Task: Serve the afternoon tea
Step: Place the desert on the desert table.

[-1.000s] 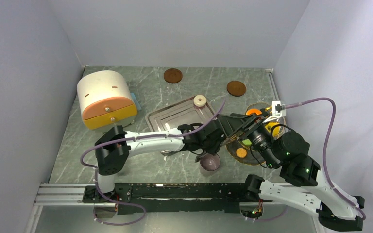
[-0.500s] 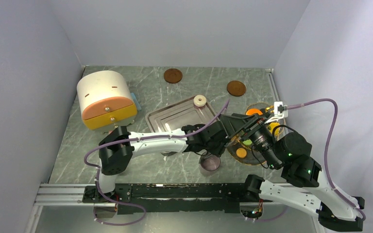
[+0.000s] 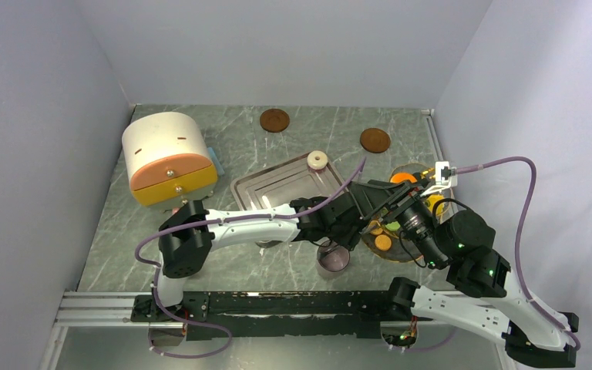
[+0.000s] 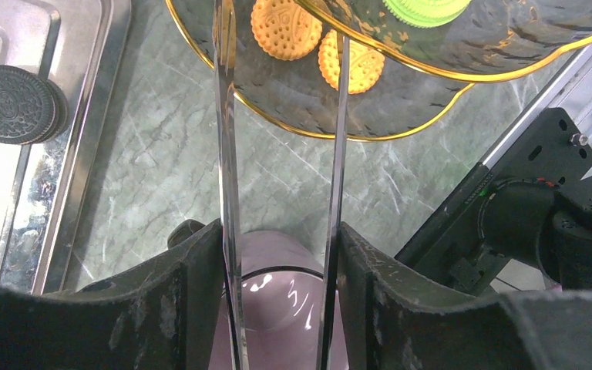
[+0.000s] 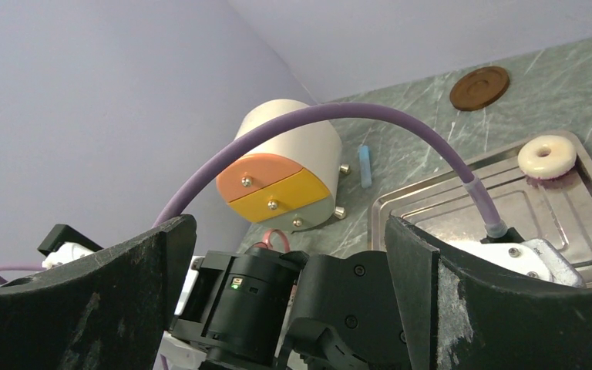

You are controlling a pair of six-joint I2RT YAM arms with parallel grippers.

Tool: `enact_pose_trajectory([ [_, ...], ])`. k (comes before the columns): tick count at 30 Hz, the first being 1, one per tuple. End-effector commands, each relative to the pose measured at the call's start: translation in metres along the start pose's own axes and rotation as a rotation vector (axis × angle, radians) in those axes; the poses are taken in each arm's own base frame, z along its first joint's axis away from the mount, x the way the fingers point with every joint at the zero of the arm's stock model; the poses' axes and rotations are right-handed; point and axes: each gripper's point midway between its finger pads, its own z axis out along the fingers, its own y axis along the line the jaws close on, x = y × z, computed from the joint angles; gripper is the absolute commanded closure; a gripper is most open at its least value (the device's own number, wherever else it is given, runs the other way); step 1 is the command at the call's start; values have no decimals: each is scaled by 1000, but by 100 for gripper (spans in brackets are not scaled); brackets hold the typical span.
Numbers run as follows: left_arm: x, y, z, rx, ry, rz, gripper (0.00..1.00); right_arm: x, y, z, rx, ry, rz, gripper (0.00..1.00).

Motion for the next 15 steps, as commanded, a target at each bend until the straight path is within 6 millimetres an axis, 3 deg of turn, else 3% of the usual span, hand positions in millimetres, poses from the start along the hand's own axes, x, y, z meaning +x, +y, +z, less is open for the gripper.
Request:
enact_pose_trajectory([
  [1, -13, -5, -7, -6, -35, 8, 44, -6, 2, -1, -3, -21, 14, 3],
  [15, -21, 19, -30, -119, -73, 20, 49, -5, 2, -1, -4, -16, 11, 3],
])
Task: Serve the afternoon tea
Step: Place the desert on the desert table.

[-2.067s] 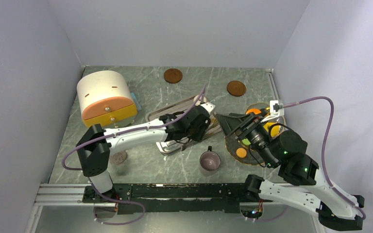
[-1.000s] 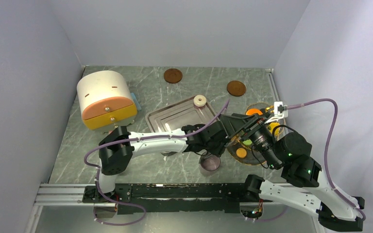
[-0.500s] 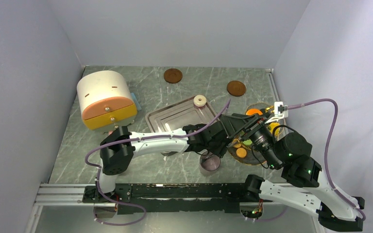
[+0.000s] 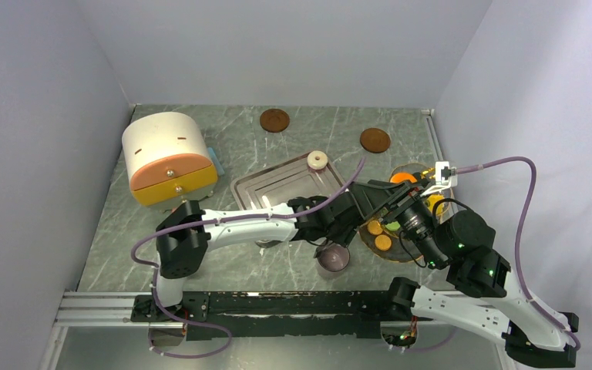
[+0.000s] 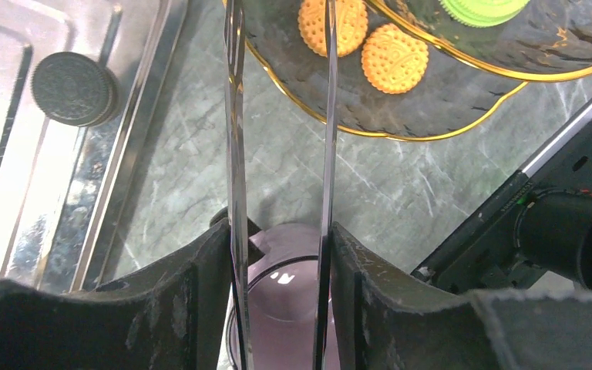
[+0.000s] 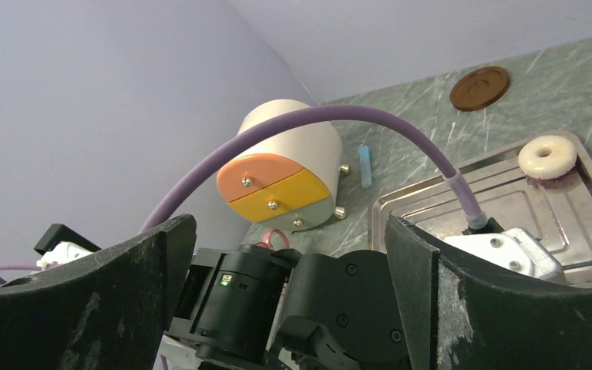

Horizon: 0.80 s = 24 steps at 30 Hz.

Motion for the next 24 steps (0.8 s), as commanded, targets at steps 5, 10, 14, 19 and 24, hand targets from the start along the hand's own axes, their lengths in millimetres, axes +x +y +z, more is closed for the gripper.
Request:
enact_pose_trajectory([
  [5, -22, 16, -30, -83, -80, 0, 50, -4, 2, 1, -3, -14, 6, 3],
  [10, -18, 32, -34, -158, -65, 1, 49, -3, 2, 2, -2, -11, 3, 3],
  [14, -10, 50, -39, -229, -47, -1, 48, -4, 3, 2, -3, -11, 4, 3],
  [19, -1, 70, -43, -255, -42, -39, 47, 0, 2, 1, -3, -6, 13, 3],
  [24, 2, 85, -45, -273, -34, -59, 45, 1, 2, 3, -1, -3, 12, 3],
])
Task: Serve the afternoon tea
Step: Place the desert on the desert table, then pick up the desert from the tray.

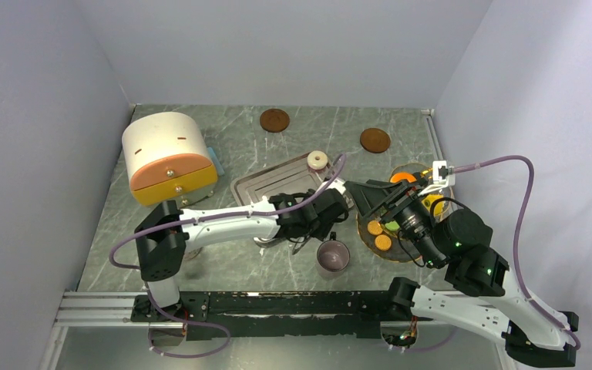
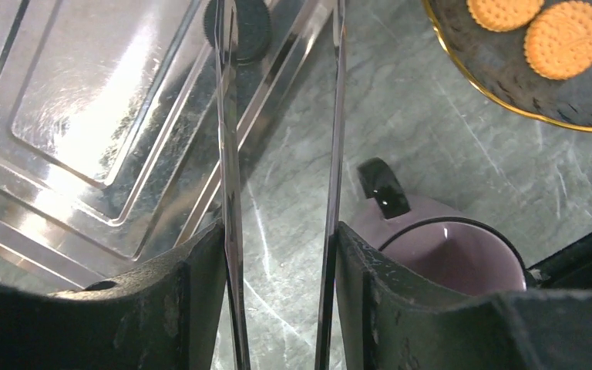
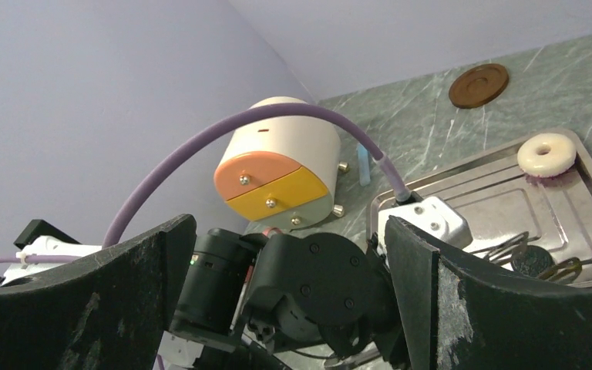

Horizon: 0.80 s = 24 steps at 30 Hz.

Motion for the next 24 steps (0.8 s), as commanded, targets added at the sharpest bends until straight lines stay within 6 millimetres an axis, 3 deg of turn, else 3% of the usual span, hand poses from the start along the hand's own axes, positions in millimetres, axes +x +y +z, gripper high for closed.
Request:
enact_pose_trajectory([
  [1, -12, 18, -6, -30, -38, -46, 44, -2, 2, 0, -5, -11, 17, 3],
  [8, -5, 36, 10, -69, -2, -51, 44, -3, 2, 0, -7, -12, 17, 3],
  [24, 0, 24, 25, -24, 25, -23, 43, -2, 3, 1, -8, -12, 20, 3],
])
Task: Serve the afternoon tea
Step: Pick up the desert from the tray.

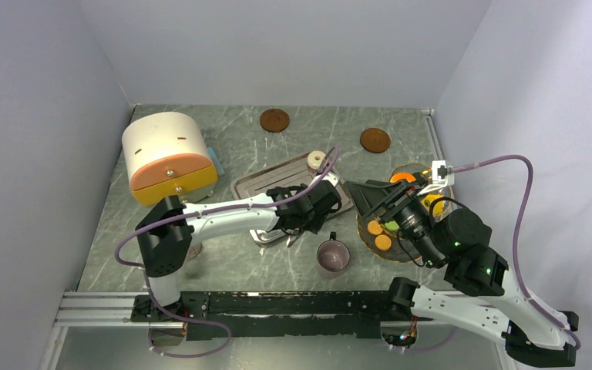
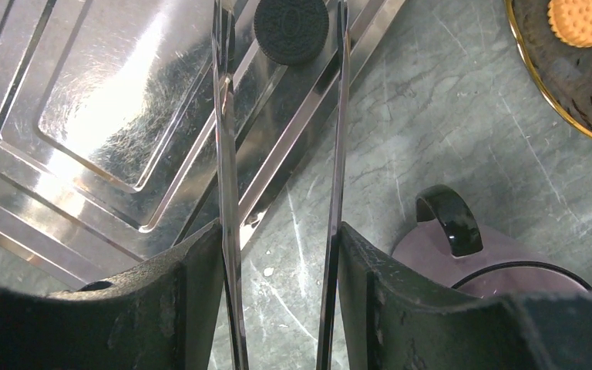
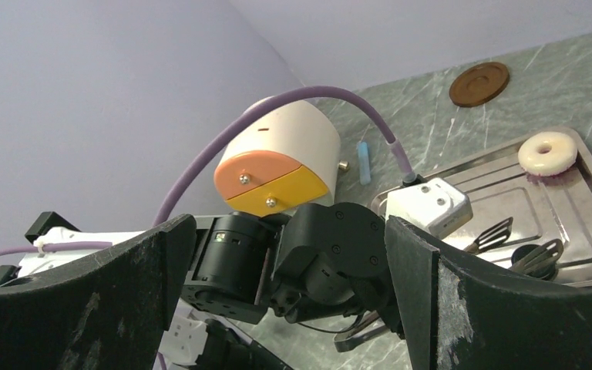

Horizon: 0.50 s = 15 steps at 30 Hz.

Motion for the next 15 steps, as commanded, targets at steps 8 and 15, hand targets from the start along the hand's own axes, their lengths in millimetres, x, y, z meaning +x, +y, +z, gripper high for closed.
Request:
enact_pose_trajectory([
  [8, 7, -16, 19, 49, 26, 19, 43, -4, 1, -1, -5, -16, 13, 3],
  [15, 13, -7, 21, -7, 51, 20, 44, -7, 1, -3, -4, -25, 12, 3],
])
